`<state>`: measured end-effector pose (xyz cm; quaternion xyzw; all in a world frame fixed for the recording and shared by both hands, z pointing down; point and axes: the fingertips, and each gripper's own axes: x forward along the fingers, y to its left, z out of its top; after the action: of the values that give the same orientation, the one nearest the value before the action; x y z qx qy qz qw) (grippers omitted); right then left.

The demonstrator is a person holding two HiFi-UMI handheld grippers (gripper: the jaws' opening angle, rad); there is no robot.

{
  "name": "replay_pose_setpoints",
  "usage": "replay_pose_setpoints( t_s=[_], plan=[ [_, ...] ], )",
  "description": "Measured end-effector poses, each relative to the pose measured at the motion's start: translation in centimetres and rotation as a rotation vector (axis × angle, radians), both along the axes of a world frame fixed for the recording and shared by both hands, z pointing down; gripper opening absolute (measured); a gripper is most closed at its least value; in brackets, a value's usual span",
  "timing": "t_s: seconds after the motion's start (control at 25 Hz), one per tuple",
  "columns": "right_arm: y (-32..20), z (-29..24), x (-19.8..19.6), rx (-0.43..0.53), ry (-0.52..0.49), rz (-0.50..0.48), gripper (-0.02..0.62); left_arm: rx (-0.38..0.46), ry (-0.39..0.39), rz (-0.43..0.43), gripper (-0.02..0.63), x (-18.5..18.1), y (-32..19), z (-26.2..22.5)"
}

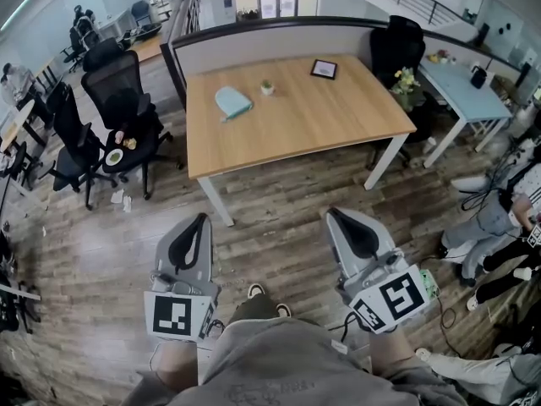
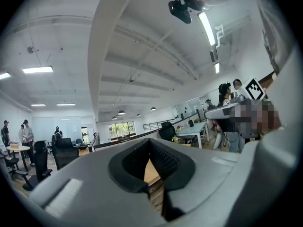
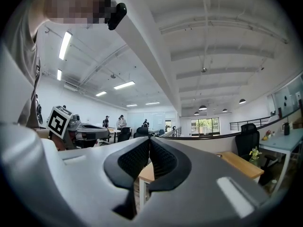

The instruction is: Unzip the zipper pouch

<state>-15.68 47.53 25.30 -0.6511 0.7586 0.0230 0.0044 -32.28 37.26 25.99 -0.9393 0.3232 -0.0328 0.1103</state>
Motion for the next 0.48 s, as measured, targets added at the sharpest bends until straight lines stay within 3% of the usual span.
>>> replay_pose_setpoints(
  t_s=[0.24,0.28,0.32,0.36,0.48],
  plan=[
    [-1.5,-0.7,1.1,0.035,-0.013,0.0,0.035,0.016,0.058,-0.029,0.003,0.3,-2.2,-0.9],
    [-2.0,-0.6,1.3,0.037,-0.01,0.006,0.08,0.01,0.066,-0.034,0.039,0.4,-2.8,-0.7],
    [-2.5,-0.5,1.5,0.036,-0.008,0.012,0.126,0.002,0.068,-0.034,0.12,0.6,-3.3,-0.5],
    [-2.9,-0.3,1.7,0.033,-0.006,0.017,0.14,-0.004,0.067,-0.032,0.153,0.8,-3.9,-0.2],
    [-4.6,0.1,2.6,0.022,-0.008,0.029,0.141,-0.003,0.058,-0.031,0.156,1.8,-5.7,0.2]
  ],
)
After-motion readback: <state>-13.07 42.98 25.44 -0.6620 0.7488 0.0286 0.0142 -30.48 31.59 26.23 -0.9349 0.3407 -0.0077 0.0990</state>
